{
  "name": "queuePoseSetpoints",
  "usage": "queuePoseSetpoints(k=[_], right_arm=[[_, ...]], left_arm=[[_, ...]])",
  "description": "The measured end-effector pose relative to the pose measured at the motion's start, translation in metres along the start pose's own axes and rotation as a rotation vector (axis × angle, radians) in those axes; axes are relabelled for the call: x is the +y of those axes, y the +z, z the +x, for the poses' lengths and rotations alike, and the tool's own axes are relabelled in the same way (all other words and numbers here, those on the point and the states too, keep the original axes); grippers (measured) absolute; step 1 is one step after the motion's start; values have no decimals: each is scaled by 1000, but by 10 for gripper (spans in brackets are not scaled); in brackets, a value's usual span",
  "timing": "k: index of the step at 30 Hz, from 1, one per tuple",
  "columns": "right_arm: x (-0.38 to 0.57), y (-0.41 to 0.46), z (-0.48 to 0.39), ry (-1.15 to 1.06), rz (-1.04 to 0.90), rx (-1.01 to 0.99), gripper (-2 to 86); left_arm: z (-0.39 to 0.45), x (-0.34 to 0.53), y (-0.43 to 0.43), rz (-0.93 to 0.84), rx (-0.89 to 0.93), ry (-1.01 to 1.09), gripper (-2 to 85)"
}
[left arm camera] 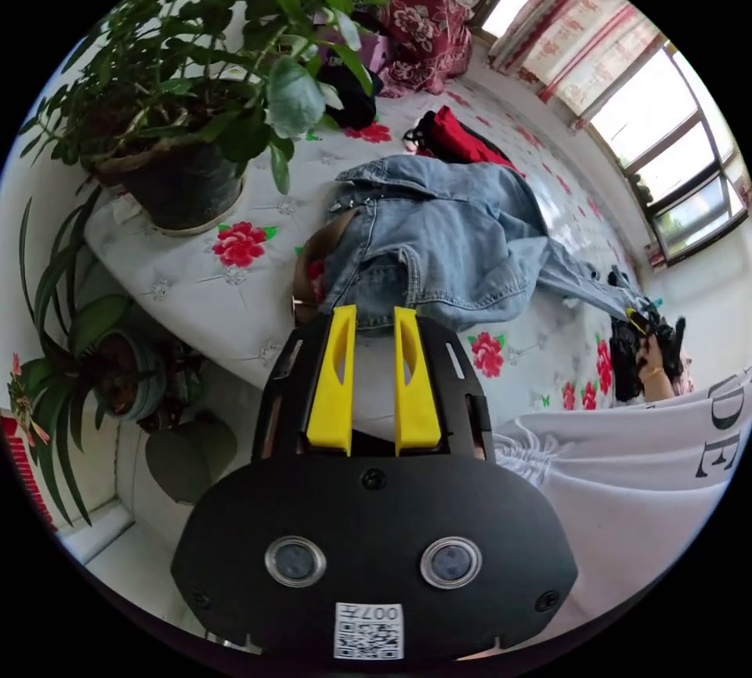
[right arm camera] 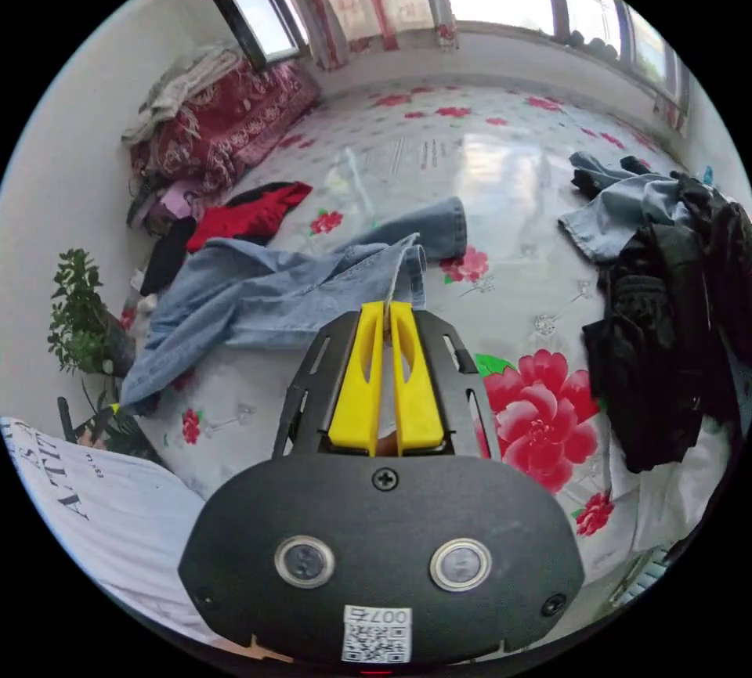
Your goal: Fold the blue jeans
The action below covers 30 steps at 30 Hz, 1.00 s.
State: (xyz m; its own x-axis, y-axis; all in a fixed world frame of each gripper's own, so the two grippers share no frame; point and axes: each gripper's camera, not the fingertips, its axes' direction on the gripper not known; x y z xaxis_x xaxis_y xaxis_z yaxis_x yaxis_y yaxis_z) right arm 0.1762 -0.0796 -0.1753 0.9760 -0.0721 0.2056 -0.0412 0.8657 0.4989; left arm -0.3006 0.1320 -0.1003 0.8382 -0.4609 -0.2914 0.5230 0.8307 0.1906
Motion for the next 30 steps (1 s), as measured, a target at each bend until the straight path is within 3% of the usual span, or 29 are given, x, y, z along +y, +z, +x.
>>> queuePoseSetpoints(k=[4, 6, 10, 14, 18, 21, 25, 30], right_arm=[[49, -167, 28, 112, 378, 52, -1], [75, -212, 38, 148, 448, 110, -2], [128, -216, 70, 323, 301, 230, -2], [170, -158, 88, 465, 110, 150, -1], [179, -142, 80, 471, 90, 98, 2], [180, -153, 78, 445, 86, 99, 11], [194, -141, 96, 478, -81, 243, 51], [209, -91, 119, 476, -185, 131, 85]], left_arm=[[-3, -6, 14, -19, -44, 14, 83], [5, -10, 28, -40, -43, 49, 87], [42, -21, 81, -161, -146, 176, 99], [92, -26, 120, -248, -373, 456, 55], [116, -23, 134, -267, -574, 693, 11], [105, -25, 107, -200, -636, 667, 1], [86, -13, 87, -176, -707, 645, 0], [90, 7, 70, -138, -713, 521, -7]])
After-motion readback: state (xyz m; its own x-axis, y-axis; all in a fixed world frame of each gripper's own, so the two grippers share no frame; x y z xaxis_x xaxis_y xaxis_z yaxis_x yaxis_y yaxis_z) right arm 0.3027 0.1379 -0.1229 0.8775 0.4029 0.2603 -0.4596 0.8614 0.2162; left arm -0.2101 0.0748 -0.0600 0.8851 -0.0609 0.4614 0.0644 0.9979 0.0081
